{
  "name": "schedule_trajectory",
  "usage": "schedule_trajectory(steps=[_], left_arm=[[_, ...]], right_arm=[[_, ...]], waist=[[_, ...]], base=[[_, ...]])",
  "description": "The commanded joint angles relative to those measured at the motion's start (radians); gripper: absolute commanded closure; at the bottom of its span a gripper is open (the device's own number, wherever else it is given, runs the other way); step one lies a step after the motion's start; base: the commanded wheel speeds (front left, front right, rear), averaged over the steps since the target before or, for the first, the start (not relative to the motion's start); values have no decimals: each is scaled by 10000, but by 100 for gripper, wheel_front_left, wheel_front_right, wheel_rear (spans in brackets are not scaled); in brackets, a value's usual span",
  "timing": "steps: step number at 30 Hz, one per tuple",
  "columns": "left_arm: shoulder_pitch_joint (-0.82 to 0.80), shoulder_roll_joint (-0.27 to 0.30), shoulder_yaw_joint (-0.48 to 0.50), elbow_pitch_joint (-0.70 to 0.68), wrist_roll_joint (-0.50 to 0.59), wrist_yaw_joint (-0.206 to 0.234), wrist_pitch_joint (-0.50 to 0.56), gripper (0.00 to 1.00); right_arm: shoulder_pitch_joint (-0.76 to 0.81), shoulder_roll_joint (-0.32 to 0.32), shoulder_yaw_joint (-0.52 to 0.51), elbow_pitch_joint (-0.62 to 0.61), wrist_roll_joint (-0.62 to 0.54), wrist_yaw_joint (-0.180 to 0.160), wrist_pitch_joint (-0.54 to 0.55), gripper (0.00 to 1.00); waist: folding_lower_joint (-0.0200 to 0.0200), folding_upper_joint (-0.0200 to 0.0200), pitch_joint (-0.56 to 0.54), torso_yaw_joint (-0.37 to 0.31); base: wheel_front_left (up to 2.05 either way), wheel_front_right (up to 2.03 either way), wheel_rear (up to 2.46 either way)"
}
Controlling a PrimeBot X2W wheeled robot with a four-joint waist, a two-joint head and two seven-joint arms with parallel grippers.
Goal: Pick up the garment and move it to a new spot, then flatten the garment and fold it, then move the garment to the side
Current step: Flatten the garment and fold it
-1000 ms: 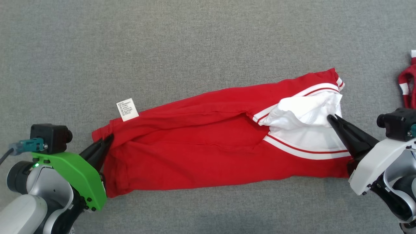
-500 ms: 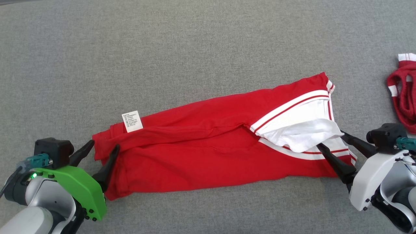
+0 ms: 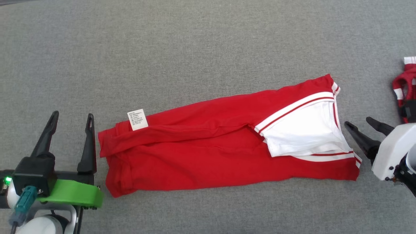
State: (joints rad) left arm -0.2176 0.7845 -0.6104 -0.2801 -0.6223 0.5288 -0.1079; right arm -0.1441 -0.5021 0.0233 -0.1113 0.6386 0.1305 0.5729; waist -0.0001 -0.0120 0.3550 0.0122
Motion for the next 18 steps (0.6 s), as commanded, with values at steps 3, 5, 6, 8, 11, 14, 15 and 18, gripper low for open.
schedule_trajectory(steps=[3,5,6,8,11,14,15,18], left_arm=[[104,-381,247,131,357,421,-858,0],[189,-540,315,233,424,490,-1099,0],[247,-639,336,278,388,490,-1185,0],[279,-780,358,380,405,345,-1319,0],[414,-1053,347,631,232,43,-1440,0],[520,-1372,185,1090,114,-516,-1503,0],[597,-1493,139,1343,-22,-678,-1513,0],[633,-1821,85,1931,-27,-1138,-1562,0]], right_arm=[[-790,425,-139,705,129,2,756,0],[-1033,447,-125,1063,-87,2,1134,0],[-1085,497,-134,1269,-161,2,1381,0],[-1156,464,-92,1499,-340,4,1828,0],[-1044,609,-154,1899,-433,4,2430,0],[-907,1059,-125,2110,-89,12,2851,0],[-860,1216,-74,2118,96,30,2913,0],[-671,1341,15,2153,557,31,2923,100]], waist=[[1,120,171,494],[1,120,173,693],[1,120,160,788],[1,120,137,977],[1,120,34,1216],[1,120,-102,1383],[1,120,-183,1430],[1,120,-443,1515]], base=[[0,0,0],[0,0,0],[0,0,0],[0,0,0],[0,0,0],[0,0,0],[0,0,0],[0,0,0]])
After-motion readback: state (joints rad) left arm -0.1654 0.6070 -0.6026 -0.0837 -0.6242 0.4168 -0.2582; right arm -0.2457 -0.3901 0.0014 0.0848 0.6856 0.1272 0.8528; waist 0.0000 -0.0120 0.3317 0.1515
